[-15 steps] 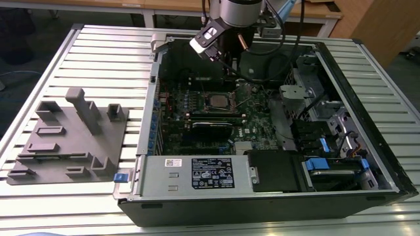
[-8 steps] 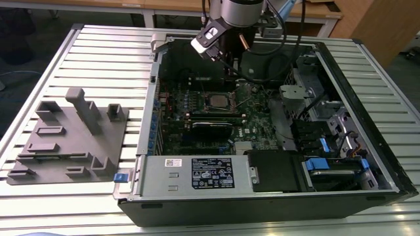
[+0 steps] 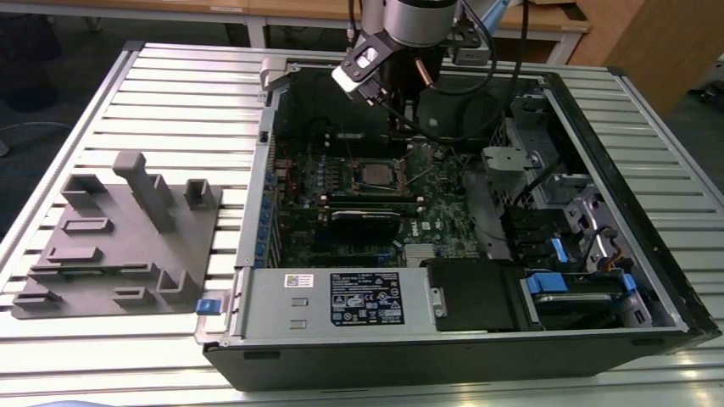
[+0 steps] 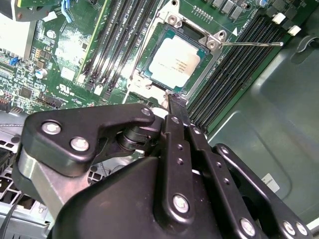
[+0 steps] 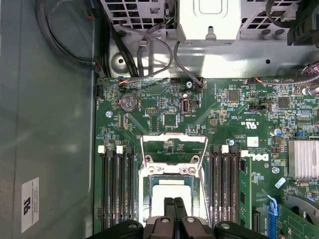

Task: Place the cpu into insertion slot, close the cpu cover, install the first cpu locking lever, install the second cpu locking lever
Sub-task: 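Close the cpu cover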

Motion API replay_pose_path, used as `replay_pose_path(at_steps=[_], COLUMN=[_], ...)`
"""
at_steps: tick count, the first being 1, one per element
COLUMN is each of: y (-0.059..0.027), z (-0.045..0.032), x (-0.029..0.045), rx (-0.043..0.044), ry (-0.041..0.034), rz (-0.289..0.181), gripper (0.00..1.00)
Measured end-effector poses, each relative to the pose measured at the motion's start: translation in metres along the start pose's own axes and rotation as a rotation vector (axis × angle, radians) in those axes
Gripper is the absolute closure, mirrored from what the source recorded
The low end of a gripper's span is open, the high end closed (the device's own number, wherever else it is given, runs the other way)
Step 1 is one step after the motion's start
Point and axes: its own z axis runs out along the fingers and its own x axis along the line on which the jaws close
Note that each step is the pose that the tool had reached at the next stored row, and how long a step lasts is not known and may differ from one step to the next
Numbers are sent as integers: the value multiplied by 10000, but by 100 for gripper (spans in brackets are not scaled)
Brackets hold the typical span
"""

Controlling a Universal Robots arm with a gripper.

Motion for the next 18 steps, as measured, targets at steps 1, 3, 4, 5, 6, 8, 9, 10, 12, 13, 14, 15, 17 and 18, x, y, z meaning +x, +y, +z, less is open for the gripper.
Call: replay_pose_path(at_steps=[1,3,4,5,6,8,9,10,12,13,14,15,17,18], y=[0,0,1,2,5,19,29,41,69,87,105,123,159,177], z=[0,0,0,0,0,1,1,1,2,2,3,3,5,5], x=[0,0,0,0,0,1,1,1,1,1,2,2,2,3], rx=[0,0,0,0,0,0,0,0,0,0,0,0,0,0], ry=[0,1,0,0,0,0,1,0,0,0,0,1,1,1], rz=[0,-1,0,-1,-2,0,0,0,0,-1,-1,-1,1,0], gripper=[89,89,89,89,89,89,89,89,89,89,89,89,89,89])
